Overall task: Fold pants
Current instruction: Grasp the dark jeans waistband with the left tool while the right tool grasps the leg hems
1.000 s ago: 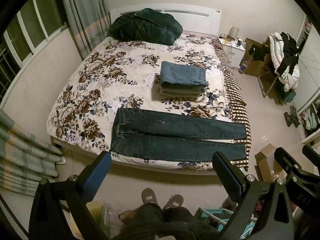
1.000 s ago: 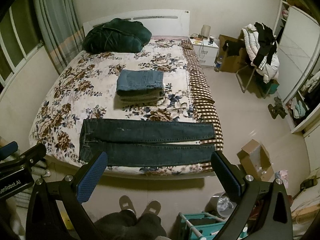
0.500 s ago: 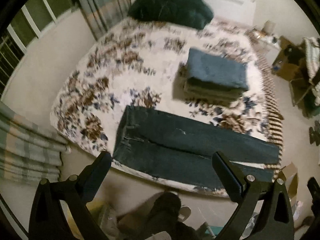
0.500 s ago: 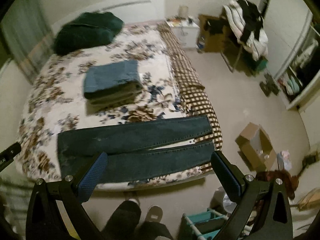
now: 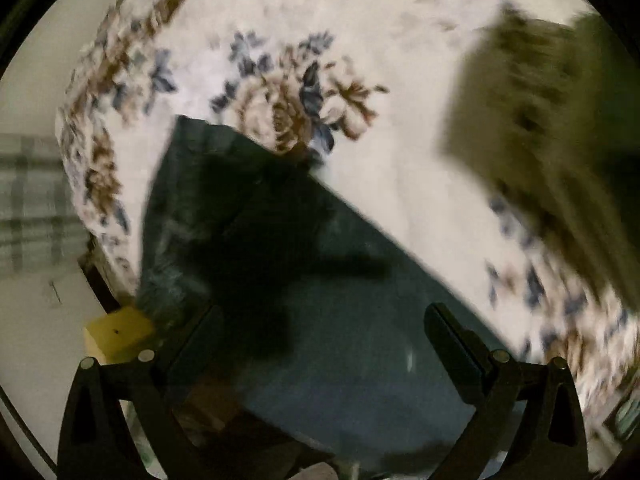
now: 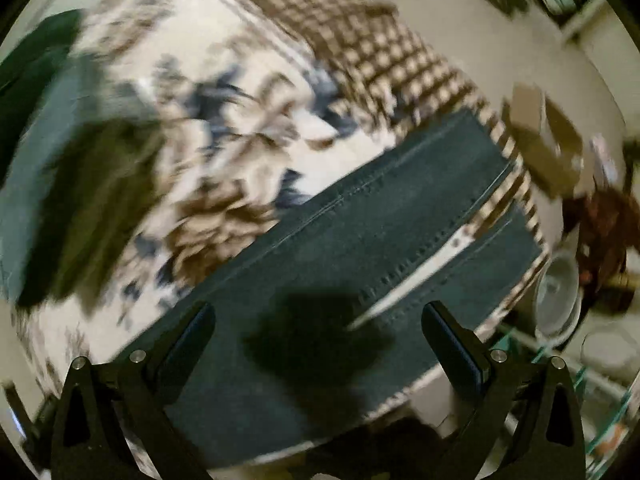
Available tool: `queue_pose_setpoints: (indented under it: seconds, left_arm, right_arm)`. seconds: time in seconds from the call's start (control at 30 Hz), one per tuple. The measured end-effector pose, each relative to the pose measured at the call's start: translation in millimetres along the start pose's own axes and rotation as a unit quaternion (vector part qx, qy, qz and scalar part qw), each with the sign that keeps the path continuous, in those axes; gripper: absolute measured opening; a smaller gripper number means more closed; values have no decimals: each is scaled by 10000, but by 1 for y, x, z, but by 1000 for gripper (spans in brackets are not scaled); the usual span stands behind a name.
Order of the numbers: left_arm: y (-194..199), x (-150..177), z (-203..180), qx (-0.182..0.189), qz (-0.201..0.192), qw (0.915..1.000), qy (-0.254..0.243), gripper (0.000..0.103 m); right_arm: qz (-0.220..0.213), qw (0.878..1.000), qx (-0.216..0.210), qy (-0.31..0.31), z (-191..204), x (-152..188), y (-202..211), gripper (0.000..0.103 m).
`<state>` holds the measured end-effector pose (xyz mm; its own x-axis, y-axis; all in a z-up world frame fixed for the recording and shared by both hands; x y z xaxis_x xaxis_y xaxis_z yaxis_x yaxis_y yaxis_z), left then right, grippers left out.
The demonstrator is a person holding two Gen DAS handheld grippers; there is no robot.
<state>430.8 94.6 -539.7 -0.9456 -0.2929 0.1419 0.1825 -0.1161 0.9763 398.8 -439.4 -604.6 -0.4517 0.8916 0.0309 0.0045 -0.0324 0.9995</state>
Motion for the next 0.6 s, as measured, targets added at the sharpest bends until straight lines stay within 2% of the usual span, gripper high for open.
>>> queue_pose_setpoints:
  seconds: [0.13, 0.2, 0.27, 0.3, 0.37, 0.43, 0.47, 0.5, 0.53, 0.57, 0.6]
  left_arm:
    - [-51, -36, 0, -89, 220, 9994, 258, 103]
    - [-66, -42, 6, -155, 280, 9988, 371, 98]
    - [-75, -41, 12, -95, 240, 9986, 469, 69]
    - [-77, -42, 14, -63, 186, 9986, 496, 63]
    - [-70, -36, 20, 129, -116, 9982, 566, 37]
    - [-61, -29, 26, 225, -347, 9972, 618, 23]
    - [-55, -24, 28, 298, -453, 9965, 643, 19]
    - [-51, -20, 30, 374, -546, 9957, 648, 17]
    - [-45, -14, 32, 442, -641, 9949, 642, 15]
    - [-37, -7, 35, 524, -756, 9938, 619, 14]
    - [-30, 0, 37, 588, -843, 9931, 571, 13]
  right_arm:
    - [248, 9985, 226, -437, -1, -25, -62, 103]
    - [358, 9967, 305, -666, -3, -34, -89, 103]
    - [439, 9948, 377, -833, -6, -38, -107, 103]
    - [476, 9939, 394, -918, -8, -40, -115, 102]
    - [551, 9922, 347, -1067, -11, -39, -129, 96]
    - [572, 9917, 271, -1122, -12, -38, -136, 74]
    - [553, 9917, 199, -1143, -13, -36, -138, 68]
    - [498, 9919, 127, -1161, -15, -35, -139, 51]
    - [444, 9923, 43, -1159, -16, -36, -140, 28]
    - [389, 9928, -67, -1135, -17, -36, -139, 17]
    - [329, 9934, -127, -1094, -18, -32, -136, 11]
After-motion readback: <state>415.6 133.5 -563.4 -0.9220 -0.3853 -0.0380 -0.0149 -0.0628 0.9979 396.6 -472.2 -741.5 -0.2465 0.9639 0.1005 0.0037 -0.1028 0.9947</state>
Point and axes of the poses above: each gripper's, at about its wrist camera, not at the fingertips, and y roughly against the way its jaws point, z to its left, x to its underside, the point moved 4 cm from there along -y, roughly the way its jaws point, and after that the axes turned 12 degrees about -y, right-handed, at the moved point
